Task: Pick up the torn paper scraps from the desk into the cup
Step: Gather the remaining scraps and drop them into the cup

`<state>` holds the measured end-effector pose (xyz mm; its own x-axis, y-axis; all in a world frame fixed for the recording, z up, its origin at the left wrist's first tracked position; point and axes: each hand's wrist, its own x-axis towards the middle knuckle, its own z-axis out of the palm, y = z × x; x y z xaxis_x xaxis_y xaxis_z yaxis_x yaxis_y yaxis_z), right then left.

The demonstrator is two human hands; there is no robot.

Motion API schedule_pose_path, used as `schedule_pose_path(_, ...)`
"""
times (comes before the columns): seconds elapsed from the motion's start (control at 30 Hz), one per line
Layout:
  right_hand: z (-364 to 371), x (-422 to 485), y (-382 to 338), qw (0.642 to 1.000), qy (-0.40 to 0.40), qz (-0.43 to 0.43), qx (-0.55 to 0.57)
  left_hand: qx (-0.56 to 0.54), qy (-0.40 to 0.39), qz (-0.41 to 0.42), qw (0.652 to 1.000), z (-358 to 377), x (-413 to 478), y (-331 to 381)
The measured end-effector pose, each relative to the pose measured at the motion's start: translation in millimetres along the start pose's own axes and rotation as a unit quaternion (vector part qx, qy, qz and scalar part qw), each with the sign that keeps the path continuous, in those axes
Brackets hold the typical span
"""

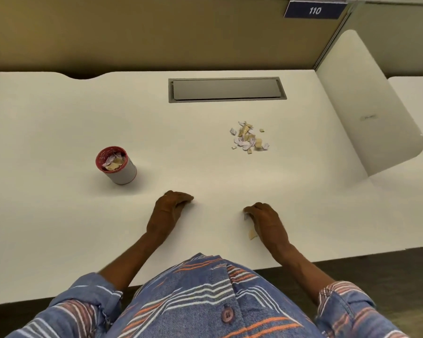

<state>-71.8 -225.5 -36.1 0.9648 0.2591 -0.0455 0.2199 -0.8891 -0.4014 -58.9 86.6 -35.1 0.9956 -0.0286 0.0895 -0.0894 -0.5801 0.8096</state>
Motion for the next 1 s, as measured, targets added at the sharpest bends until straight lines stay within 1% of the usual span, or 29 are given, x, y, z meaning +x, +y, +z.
schedule_pose_path(0.07, 0, 1, 1, 1.000, 0.014, 0.004, 0.014, -0.056, 0.036, -0.030, 0.997, -11, 8, 8)
schedule_pose_path(0.13, 0, 0, -1, 1.000, 0.025, -0.004, 0.018, -0.088, 0.081, -0.038, 0.992, -30, 18, 12)
schedule_pose_path(0.23, -1, -4, -5, 0.999, 0.039, -0.033, 0.019, -0.086, 0.156, -0.026, 0.984, -72, 38, 8)
schedule_pose_path(0.3, -1, -6, -5, 0.998, 0.043, -0.037, 0.027, -0.068, 0.201, -0.034, 0.977, -102, 49, 1)
schedule_pose_path(0.37, 0, -6, -6, 0.998, 0.039, -0.030, 0.030, -0.035, 0.220, -0.042, 0.974, -128, 58, -8)
schedule_pose_path(0.47, 2, -3, -7, 0.998, 0.042, -0.026, 0.032, 0.006, 0.208, -0.059, 0.976, -153, 68, -23)
schedule_pose_path(0.6, 3, 1, -11, 0.998, 0.048, -0.019, 0.034, 0.069, 0.177, -0.060, 0.980, -164, 76, -36)
schedule_pose_path(0.7, 1, 4, -18, 0.997, 0.067, -0.009, 0.038, 0.036, 0.158, -0.083, 0.983, -164, 77, -38)
schedule_pose_path(0.8, -1, 8, -29, 0.994, 0.094, 0.010, 0.050, 0.037, 0.142, -0.085, 0.985, -164, 75, -38)
schedule_pose_path(0.87, -4, 14, -39, 0.990, 0.107, 0.032, 0.085, 0.052, 0.132, -0.079, 0.987, -166, 74, -37)
schedule_pose_path(0.9, -5, 19, -45, 0.985, 0.111, 0.048, 0.120, 0.059, 0.130, -0.078, 0.987, -168, 74, -37)
schedule_pose_path(1.0, -10, 39, -75, 0.951, 0.096, 0.112, 0.271, 0.055, 0.136, -0.085, 0.986, -173, 74, -37)
